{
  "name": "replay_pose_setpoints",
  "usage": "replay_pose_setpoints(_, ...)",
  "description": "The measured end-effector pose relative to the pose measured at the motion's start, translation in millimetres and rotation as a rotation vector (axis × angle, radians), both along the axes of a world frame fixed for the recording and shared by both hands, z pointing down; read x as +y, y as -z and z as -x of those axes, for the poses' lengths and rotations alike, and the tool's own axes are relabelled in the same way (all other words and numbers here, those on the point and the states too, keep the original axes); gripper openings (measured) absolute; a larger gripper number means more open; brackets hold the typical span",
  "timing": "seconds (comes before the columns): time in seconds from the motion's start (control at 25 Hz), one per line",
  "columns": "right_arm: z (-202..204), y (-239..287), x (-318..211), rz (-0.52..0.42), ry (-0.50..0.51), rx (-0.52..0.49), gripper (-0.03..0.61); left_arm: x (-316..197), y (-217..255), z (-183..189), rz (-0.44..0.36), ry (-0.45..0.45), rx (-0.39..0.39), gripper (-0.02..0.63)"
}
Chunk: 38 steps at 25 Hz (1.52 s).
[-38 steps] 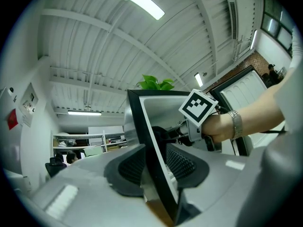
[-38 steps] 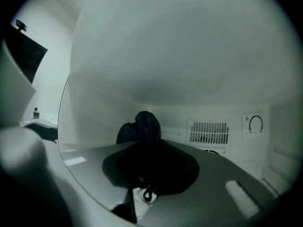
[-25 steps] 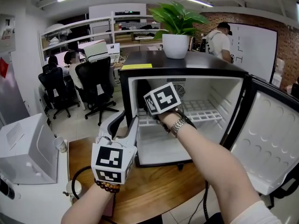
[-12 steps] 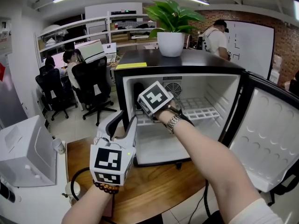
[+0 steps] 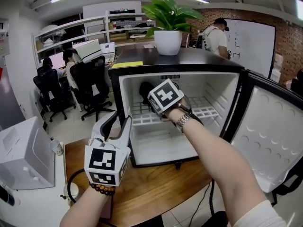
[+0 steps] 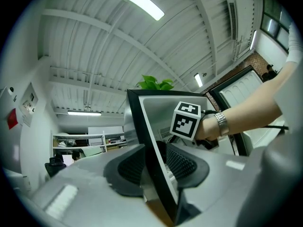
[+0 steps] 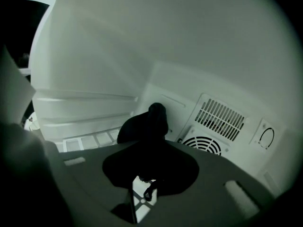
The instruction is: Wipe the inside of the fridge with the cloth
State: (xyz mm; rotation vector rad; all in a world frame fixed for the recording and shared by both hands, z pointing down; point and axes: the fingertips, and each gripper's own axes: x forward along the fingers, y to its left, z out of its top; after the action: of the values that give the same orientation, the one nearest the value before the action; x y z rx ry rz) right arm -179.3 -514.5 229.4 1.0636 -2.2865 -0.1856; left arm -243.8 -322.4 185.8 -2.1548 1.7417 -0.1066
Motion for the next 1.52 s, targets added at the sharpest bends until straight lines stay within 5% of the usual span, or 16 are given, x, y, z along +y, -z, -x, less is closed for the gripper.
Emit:
replay_pose_setpoints(1.36,-187,6,-30,-0.008,-0.394,-0.042,0.071,-7,-12,5,0.032,0.030,0.028,0.175)
replay_pose_setpoints(1.52,-200,18,-31,-0.063,-0.458,-0.029,0.071,-6,-10,3,0.031,0.028,0.037,0.175)
